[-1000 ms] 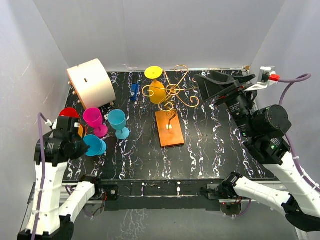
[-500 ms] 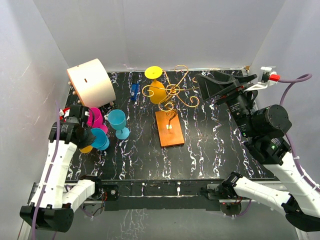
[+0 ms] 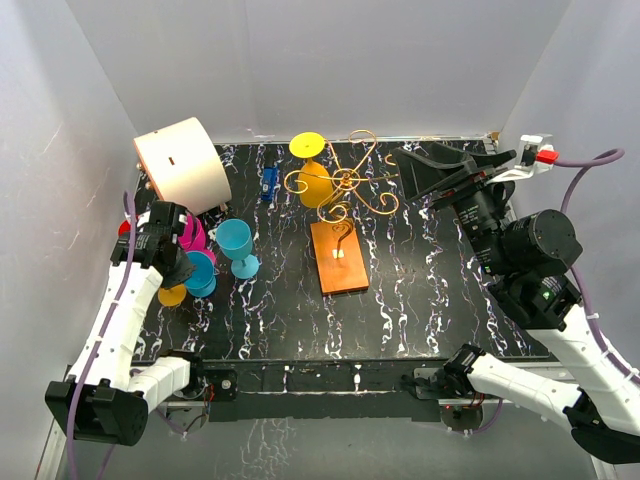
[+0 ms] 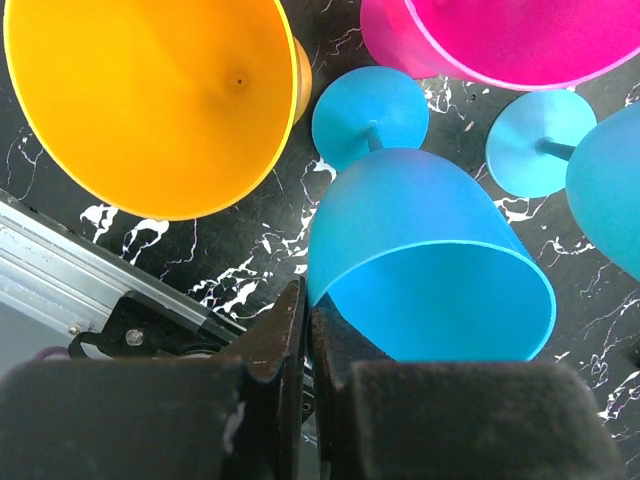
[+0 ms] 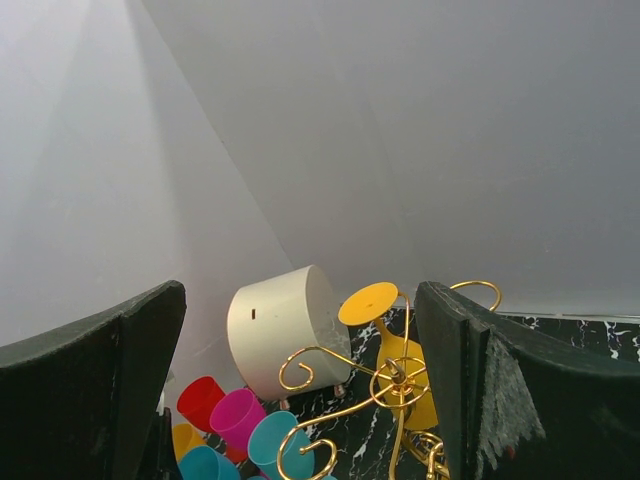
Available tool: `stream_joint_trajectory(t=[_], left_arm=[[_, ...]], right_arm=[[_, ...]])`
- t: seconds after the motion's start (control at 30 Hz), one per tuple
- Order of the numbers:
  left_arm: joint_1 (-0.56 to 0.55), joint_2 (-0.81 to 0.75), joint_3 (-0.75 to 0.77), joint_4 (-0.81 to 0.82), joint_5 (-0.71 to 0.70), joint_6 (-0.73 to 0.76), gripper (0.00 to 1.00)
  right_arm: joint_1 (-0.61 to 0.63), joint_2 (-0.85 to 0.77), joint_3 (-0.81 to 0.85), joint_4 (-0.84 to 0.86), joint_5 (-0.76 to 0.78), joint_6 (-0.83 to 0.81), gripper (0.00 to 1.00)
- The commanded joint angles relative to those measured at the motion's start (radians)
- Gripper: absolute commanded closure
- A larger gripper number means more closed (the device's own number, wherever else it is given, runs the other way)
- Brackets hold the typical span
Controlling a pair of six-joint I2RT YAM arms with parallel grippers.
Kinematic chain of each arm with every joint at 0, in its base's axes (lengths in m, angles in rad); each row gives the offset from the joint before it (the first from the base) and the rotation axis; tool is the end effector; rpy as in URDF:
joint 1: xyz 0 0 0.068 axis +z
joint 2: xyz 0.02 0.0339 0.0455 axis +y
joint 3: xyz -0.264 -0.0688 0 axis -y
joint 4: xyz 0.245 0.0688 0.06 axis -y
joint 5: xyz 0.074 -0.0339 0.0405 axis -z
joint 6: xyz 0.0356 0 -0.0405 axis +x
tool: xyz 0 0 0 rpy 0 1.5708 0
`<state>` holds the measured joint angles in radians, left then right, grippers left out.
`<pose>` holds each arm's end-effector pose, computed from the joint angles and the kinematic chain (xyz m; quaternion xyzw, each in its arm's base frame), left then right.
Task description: Take the wine glass off the wine glass rack
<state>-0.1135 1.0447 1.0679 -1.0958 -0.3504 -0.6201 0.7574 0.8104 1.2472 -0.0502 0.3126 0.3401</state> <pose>0.1825 -0.0085 0.3131 -0.2807 0.9131 0.0706 0.2872 0.1053 0.0845 0.5035 0.0122 0.5661 0.3534 0.7446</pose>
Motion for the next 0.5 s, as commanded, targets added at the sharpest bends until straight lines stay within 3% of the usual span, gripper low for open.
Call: stream_joint_trajectory(t=[0.0,0.17,0.47], left_arm=[[0.005,-0.004,-0.011,0.006,-0.025,0.005,0.99],[0.008,-0.005,-0.017,0.009,-0.018,0.002,0.97],[0.008,-0.021,-0.002,-0.01,-0.01,-0.002,0.85]], right_arm=[[-0.002,-0.011,0.004,0.033,0.012,-0.023,0.02],[-0.002,-0.007,-0.002,0.037,0.006,-0.019,0.02],[-0.001,0.013,0.012,0.038,-0.018,-0.006,0.02]])
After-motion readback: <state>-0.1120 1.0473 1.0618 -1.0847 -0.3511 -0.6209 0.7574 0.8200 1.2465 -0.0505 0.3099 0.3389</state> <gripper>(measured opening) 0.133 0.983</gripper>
